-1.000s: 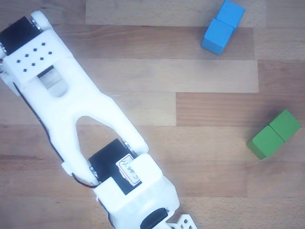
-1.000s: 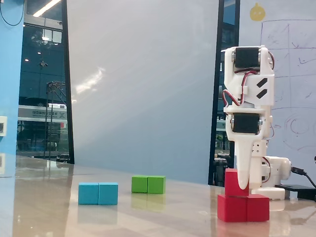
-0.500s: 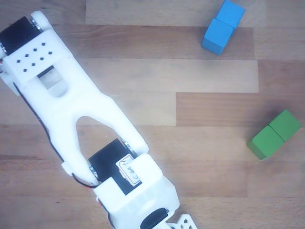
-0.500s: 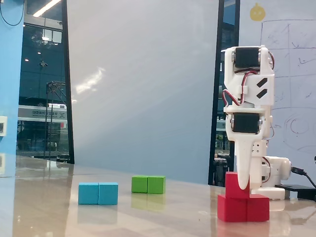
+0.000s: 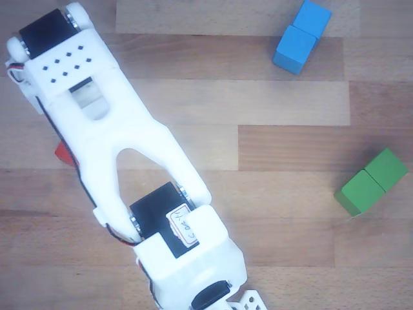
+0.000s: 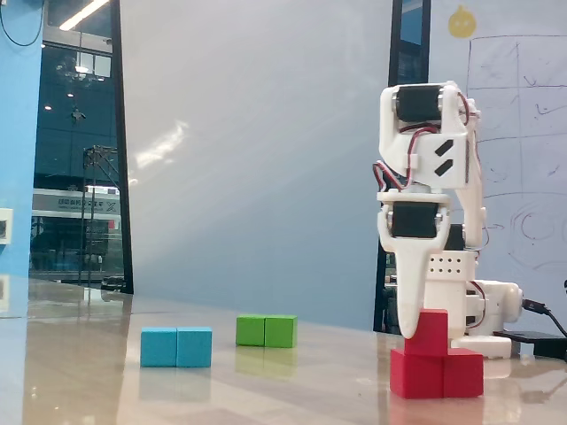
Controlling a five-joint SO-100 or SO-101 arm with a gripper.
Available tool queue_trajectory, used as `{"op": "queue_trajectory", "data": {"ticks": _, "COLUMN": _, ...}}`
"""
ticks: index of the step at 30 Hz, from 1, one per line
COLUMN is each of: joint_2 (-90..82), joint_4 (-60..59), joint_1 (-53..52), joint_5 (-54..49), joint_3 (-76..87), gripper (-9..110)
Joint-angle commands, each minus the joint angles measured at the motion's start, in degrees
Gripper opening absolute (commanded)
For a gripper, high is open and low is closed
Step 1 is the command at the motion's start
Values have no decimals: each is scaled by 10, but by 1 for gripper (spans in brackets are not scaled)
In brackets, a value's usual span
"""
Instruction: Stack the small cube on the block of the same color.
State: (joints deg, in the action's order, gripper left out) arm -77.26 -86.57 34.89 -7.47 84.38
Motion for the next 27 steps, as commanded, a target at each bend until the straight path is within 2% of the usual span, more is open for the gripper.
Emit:
{"op": "queue_trajectory", "data": {"ticks": 1, "joint_2": -26, "joint_4": -4, "joint_1": -12, "joint_5": -6, "joint_3": -11, "gripper": 21}}
{"op": "queue_trajectory", "data": {"ticks": 10, "joint_2": -27, "joint_4": -2, "joint_1": -92, "joint_5": -7, "joint_3": -11, "gripper": 21}}
{"op": "queue_trajectory", "data": {"ticks": 16, "joint_2": -27, "joint_4": 9, "joint_1": -213, "joint_5": -5, "joint_3": -11, "gripper": 21}}
{"op": "queue_trajectory", "data": {"ticks": 22, "joint_2": -27, "joint_4": 54, "joint_1": -313, "joint_5": 2, "joint_3": 0, "gripper": 20}}
{"op": "queue_trajectory", "data": {"ticks": 27, "joint_2": -35, "joint_4": 98, "joint_1": -350, "joint_5": -4, "joint_3": 32, "gripper": 20}}
